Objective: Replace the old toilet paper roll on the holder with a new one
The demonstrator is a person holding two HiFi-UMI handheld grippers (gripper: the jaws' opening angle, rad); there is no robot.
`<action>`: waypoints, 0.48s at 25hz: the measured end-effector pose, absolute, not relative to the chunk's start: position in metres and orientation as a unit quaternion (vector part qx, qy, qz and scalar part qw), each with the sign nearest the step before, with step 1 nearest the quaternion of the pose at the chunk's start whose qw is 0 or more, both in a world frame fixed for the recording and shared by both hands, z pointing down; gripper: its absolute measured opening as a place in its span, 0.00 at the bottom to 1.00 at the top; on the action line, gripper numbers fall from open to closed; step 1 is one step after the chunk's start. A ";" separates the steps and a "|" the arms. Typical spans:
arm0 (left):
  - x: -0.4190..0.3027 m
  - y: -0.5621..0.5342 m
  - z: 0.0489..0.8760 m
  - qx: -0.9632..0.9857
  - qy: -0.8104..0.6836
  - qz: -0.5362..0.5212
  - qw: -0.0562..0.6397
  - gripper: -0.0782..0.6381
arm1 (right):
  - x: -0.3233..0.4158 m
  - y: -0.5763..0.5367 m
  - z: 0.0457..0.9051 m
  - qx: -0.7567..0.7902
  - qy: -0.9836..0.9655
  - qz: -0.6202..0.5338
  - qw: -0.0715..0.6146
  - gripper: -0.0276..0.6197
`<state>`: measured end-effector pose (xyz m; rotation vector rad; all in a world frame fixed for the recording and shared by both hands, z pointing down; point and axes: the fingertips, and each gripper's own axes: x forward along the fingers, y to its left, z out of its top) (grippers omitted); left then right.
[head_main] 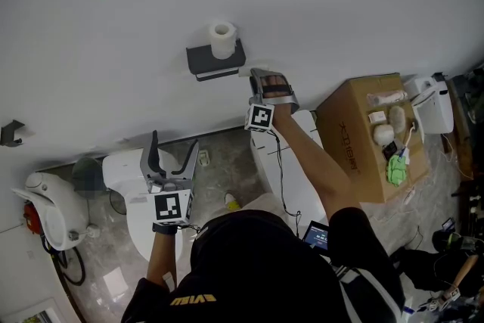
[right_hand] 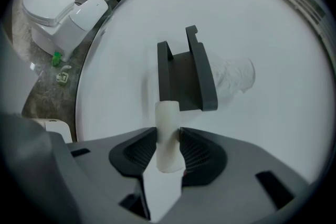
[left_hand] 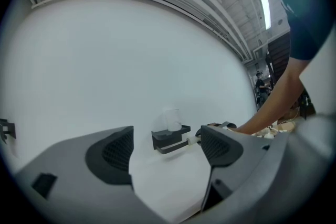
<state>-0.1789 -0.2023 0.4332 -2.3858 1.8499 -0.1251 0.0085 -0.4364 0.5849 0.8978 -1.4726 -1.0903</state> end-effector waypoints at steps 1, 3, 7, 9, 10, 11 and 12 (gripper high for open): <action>-0.177 -0.202 0.433 -0.789 0.610 -0.041 0.061 0.66 | 0.011 -0.436 0.586 0.377 -0.616 -0.453 0.523 0.25; -0.175 -0.202 0.433 -0.791 0.608 -0.042 0.061 0.66 | 0.015 -0.436 0.586 0.379 -0.617 -0.448 0.524 0.25; -0.170 -0.201 0.434 -0.793 0.605 -0.043 0.061 0.66 | 0.021 -0.433 0.591 0.384 -0.625 -0.435 0.522 0.25; -0.169 -0.201 0.433 -0.794 0.603 -0.043 0.062 0.66 | 0.023 -0.431 0.590 0.390 -0.630 -0.426 0.519 0.25; -0.168 -0.201 0.433 -0.794 0.603 -0.043 0.062 0.66 | 0.024 -0.430 0.588 0.397 -0.636 -0.419 0.513 0.25; -0.168 -0.201 0.433 -0.795 0.602 -0.043 0.063 0.66 | 0.025 -0.429 0.585 0.406 -0.646 -0.406 0.503 0.25; -0.168 -0.202 0.433 -0.795 0.602 -0.043 0.063 0.66 | 0.027 -0.428 0.583 0.419 -0.660 -0.387 0.489 0.25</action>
